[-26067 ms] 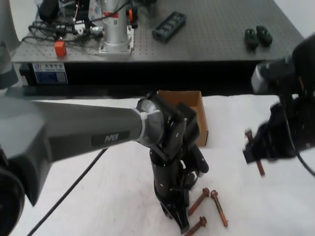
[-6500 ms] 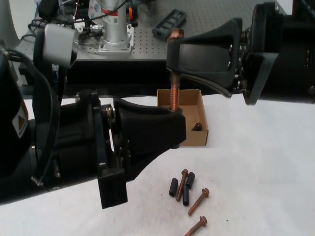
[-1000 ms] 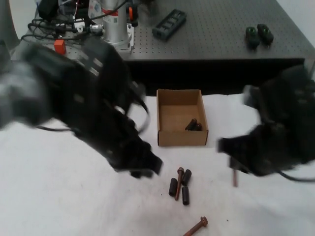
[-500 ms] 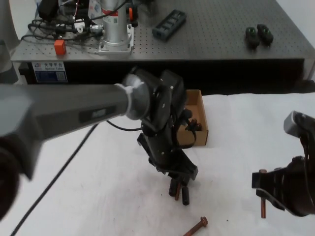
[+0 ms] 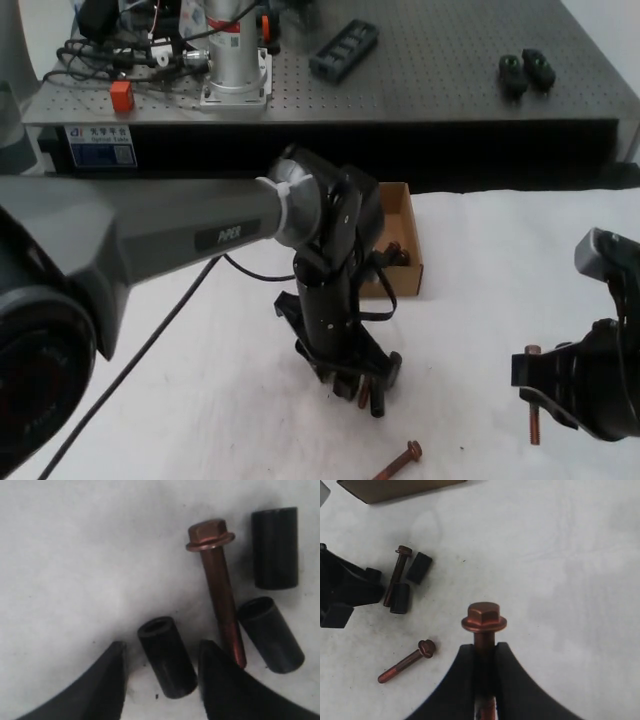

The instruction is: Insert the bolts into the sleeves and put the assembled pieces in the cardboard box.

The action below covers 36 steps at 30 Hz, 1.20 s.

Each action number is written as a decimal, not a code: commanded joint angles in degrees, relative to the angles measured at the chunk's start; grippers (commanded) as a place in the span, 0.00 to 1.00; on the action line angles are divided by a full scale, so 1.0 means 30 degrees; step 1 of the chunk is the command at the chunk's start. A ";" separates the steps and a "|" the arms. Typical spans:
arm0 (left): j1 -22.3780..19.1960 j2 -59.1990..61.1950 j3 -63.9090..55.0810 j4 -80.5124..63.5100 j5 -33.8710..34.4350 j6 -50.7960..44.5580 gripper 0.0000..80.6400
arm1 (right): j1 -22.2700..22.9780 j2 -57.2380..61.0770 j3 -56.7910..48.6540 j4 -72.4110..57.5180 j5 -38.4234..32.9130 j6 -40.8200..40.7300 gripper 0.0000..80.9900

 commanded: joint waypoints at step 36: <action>-0.0168 -1.3648 1.4148 -2.0655 1.3551 -0.4487 0.01 | 0.0434 0.0946 -0.0071 -1.5269 -1.1577 0.6284 0.00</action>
